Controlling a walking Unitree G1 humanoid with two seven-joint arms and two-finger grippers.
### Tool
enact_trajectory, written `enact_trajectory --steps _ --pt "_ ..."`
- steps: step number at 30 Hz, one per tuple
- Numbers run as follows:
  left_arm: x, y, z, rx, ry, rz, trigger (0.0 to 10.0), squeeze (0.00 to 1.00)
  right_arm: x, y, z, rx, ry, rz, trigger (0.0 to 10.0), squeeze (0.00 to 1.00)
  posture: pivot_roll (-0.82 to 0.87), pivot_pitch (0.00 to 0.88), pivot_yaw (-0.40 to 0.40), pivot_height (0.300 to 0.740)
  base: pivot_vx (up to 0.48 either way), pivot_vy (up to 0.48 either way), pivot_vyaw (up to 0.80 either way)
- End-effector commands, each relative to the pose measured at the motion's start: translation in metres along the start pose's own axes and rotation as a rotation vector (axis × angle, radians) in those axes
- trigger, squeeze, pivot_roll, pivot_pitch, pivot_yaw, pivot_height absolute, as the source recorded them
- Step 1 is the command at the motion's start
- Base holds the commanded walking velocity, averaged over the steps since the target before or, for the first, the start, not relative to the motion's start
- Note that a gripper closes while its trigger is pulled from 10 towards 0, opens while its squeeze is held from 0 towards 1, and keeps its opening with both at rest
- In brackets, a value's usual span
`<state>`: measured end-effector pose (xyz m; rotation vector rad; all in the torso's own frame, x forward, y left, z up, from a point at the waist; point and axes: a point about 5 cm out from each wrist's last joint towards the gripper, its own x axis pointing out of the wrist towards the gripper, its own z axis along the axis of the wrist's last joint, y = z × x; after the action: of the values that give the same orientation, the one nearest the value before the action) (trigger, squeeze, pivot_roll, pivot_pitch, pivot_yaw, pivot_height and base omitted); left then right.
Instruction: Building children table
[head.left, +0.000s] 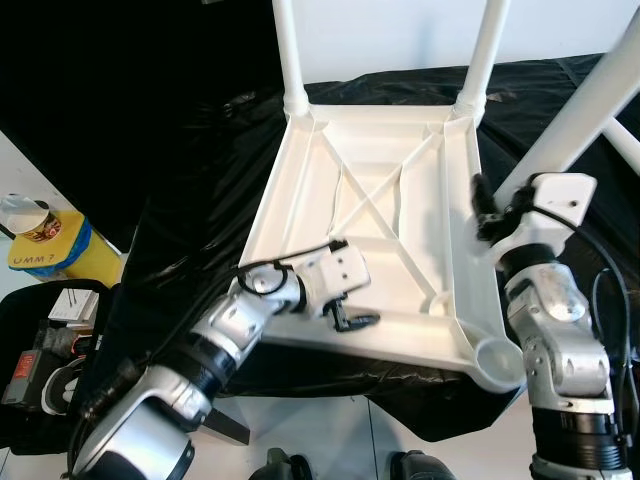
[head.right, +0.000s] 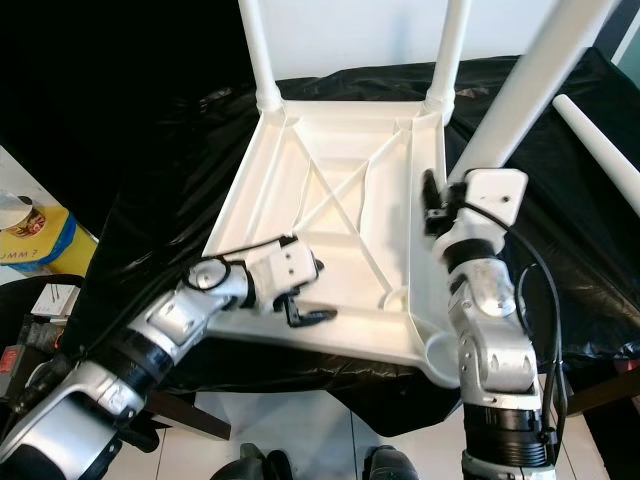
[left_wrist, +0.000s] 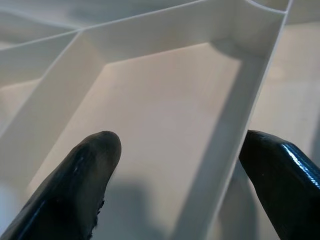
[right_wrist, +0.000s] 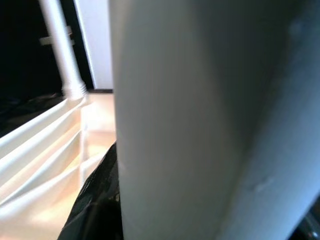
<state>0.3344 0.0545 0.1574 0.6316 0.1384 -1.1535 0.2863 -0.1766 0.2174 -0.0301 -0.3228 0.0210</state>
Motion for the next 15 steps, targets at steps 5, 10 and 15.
enact_trajectory --steps 5,10,15 --pt "-0.011 0.041 -0.001 -0.030 0.005 0.489 10.0 0.00 -0.003 0.004 0.003 0.010 -0.004 0.024 10.0 0.00 -0.14 0.168 0.071 0.740 0.000 0.000 0.00" --pt "-0.007 0.032 0.010 -0.052 -0.087 0.405 10.0 0.00 -0.009 0.006 0.000 -0.002 0.018 0.047 10.0 0.00 -0.15 0.170 0.070 0.740 0.000 0.000 0.00" --pt "-0.005 0.011 0.021 -0.081 -0.212 0.255 10.0 0.00 -0.016 0.009 -0.002 -0.011 0.036 0.068 10.0 0.00 -0.15 0.171 0.065 0.740 0.000 0.000 0.00"
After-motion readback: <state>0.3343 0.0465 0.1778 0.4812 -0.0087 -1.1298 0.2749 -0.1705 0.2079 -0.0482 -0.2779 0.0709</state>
